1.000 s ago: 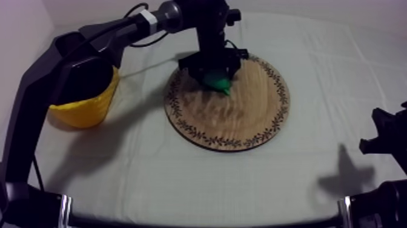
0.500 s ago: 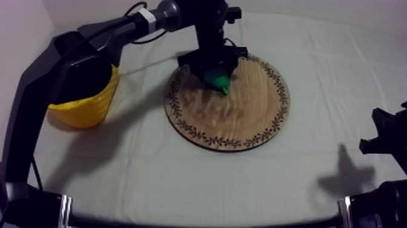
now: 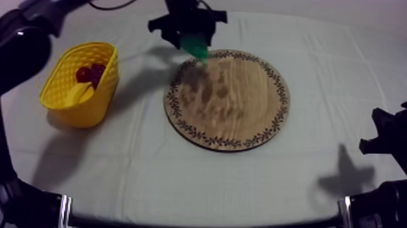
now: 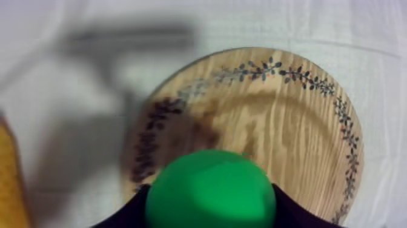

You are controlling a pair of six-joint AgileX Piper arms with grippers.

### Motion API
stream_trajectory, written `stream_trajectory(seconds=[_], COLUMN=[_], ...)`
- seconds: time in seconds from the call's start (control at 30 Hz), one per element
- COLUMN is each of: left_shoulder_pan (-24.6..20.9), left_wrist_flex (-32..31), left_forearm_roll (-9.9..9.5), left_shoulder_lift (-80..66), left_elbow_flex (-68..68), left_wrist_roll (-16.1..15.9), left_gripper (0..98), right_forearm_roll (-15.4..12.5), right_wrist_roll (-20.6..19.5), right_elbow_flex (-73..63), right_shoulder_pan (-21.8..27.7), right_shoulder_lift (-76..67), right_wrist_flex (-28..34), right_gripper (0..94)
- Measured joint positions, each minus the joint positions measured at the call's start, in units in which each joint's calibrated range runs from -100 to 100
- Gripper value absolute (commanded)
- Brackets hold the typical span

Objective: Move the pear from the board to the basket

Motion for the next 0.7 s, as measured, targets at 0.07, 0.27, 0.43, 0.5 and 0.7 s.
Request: stream_trajectory(seconds=[0.07,0.27,0.43,0.5,0.7], left_shoulder_pan=[-0.87,-4.08,-7.07,-8.39,-12.91], left_wrist_flex=[0.23,1.16,1.33,1.27,-0.51], left_forearm_roll=[-0.38,-2.49,-4.31,-5.04,-7.97], left_shoulder_lift=[-4.62,-18.46,-30.07,-33.87,-42.26], left_elbow_flex=[4.26,18.01,29.10,32.48,40.82], left_wrist_roll=[-1.15,-4.23,-6.10,-6.77,-8.76], left_gripper=[43.6,46.1,48.4,48.8,48.9], right_forearm_roll=[0.00,0.00,0.00,0.00,0.00], right_wrist_roll=[0.00,0.00,0.00,0.00,0.00], right_elbow_flex=[0.00,0.00,0.00,0.00,0.00], right_shoulder_pan=[0.00,0.00,0.00,0.00,0.00], right_shoulder_lift=[0.00,0.00,0.00,0.00,0.00], right_wrist_flex=[0.00,0.00,0.00,0.00,0.00], right_gripper=[0.3,0.3,0.3,0.3,0.3])
